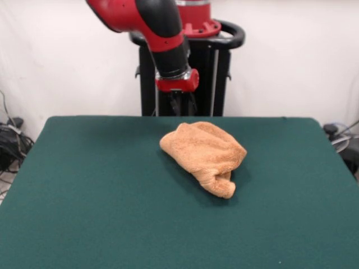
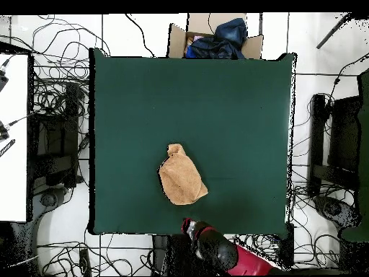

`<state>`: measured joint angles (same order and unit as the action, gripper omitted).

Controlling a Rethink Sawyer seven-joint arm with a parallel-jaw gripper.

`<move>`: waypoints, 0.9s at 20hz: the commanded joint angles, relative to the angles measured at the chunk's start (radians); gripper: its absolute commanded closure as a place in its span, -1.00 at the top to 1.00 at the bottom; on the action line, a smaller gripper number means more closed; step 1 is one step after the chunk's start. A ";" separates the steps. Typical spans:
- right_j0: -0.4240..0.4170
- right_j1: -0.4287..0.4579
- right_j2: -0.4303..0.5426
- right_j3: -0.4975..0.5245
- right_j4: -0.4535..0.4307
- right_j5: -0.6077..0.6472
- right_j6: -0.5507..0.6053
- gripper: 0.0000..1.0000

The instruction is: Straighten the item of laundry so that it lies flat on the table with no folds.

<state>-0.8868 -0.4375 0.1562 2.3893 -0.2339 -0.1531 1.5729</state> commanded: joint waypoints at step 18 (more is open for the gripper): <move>-0.075 0.079 0.171 -0.084 -0.014 -0.041 0.179 1.00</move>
<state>-0.9657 -0.3740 0.2468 2.4007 -0.2431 -0.1515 1.5729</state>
